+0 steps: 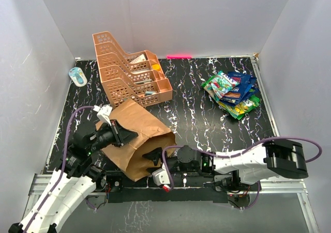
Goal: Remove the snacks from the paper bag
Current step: Take out the snack from the paper bag.
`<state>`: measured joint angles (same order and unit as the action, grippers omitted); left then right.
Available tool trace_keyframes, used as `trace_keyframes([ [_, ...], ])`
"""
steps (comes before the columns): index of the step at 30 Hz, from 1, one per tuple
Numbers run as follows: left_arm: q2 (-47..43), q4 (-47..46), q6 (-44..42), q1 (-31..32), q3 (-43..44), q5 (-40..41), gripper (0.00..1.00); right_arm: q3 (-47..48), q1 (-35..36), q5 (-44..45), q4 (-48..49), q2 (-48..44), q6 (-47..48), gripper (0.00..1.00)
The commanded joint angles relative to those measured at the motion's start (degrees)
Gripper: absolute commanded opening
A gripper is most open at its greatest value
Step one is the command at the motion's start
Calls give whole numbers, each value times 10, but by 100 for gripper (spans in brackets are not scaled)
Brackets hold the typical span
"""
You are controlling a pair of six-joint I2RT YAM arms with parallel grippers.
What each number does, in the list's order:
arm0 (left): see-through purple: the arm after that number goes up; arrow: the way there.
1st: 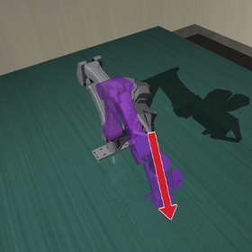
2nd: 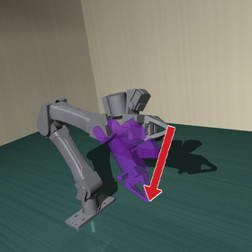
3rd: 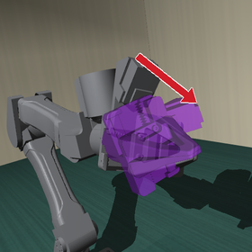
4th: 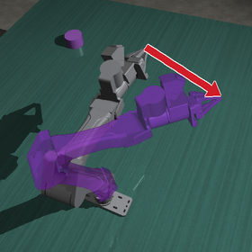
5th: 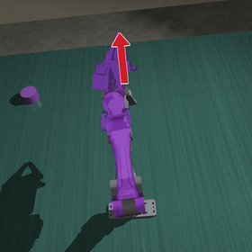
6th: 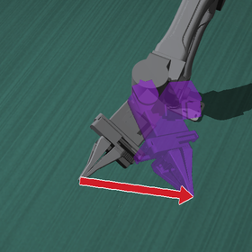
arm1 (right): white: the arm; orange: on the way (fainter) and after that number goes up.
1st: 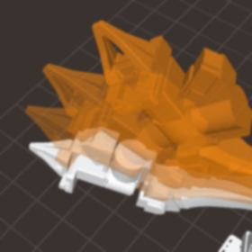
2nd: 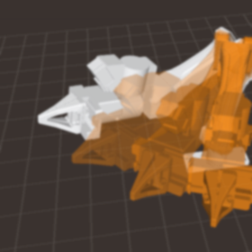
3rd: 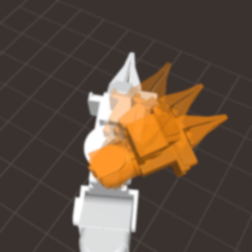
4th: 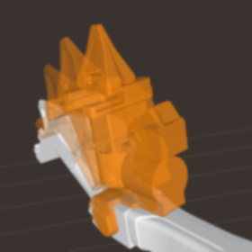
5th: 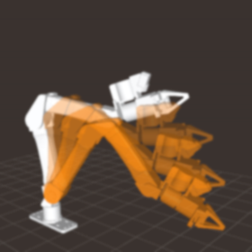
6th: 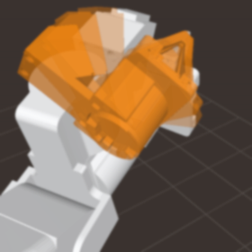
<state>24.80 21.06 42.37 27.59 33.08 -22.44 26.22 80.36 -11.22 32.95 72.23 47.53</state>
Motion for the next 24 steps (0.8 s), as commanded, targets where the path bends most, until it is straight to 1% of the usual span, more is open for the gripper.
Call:
trace_keyframes([
  [1, -32, 3, -37, 0, 38, -14, 0, 41, 2, -34, 53, 50, 121, 63],
  [4, -36, 13, -57, 1, 47, -22, 0, 69, -6, -14, 58, 112, 197, 63],
  [6, -34, 20, -72, 1, 54, -27, 0, 85, -20, -22, 68, 152, 229, 63],
  [9, -32, 6, -80, 0, 61, -32, 0, 106, -24, -13, 112, 205, 267, 65],
  [11, -21, 9, -91, 1, 76, -32, 0, 130, -31, -17, 117, 234, 288, 66],
  [13, -7, 17, -102, 1, 95, -39, 0, 160, -40, -25, 102, 261, 307, 65],
  [16, 6, 21, -112, 1, 114, -55, 0, 190, -53, -28, 114, 306, 332, 65],
  [24, -9, 26, -122, 1, 132, -54, 0, 257, -86, -55, 113, 375, 354, 69],
])
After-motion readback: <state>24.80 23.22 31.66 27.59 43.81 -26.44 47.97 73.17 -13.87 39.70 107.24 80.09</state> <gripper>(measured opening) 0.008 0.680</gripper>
